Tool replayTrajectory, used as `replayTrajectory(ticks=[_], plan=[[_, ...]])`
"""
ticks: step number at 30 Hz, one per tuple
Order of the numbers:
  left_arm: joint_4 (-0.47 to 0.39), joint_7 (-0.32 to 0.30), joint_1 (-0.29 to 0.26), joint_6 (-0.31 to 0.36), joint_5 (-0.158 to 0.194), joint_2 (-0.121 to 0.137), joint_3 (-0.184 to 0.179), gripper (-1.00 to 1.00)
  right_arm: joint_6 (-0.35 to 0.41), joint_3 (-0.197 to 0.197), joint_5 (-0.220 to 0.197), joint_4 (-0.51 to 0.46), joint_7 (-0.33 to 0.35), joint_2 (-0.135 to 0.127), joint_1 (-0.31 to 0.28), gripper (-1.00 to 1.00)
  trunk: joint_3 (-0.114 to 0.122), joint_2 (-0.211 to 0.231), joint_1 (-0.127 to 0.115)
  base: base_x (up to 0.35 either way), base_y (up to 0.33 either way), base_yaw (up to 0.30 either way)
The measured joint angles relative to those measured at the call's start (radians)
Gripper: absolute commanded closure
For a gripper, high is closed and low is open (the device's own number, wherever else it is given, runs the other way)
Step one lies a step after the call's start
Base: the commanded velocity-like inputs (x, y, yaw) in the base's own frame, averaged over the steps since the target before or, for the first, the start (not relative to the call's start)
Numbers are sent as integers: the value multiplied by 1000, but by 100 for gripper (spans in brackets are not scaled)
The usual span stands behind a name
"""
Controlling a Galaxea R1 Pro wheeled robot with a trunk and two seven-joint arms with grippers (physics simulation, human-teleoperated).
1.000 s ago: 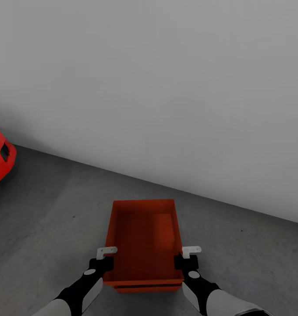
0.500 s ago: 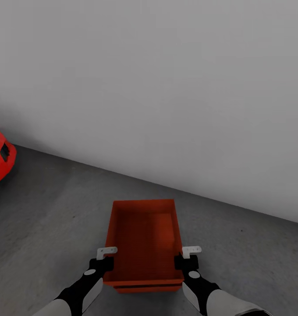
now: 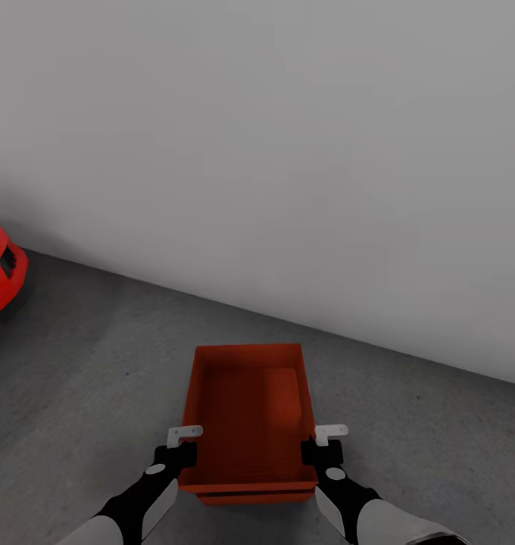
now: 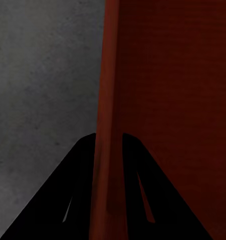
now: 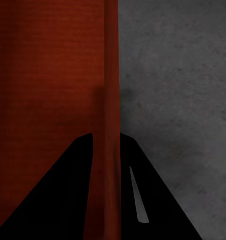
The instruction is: Move the two storage containers from the living room to the garage. In the garage, place one container on the floor and stack the other container on top of it (either order is fine).
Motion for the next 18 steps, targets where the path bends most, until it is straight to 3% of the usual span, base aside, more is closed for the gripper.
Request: replayTrajectory(ticks=[3,12,18], plan=[[-1,0,0,1,1,1,-1,100,0,0,0,0,0,0,0,100,-9,-21,12,0,0,0],[-2,0,0,1,1,1,-1,100,0,-1,1,0,0,0,0,100,-10,-21,12,0,0,0],[-1,1,0,0,0,0,-1,100,0,0,0,0,1,0,0,100,-28,-63,35,0,0,0]])
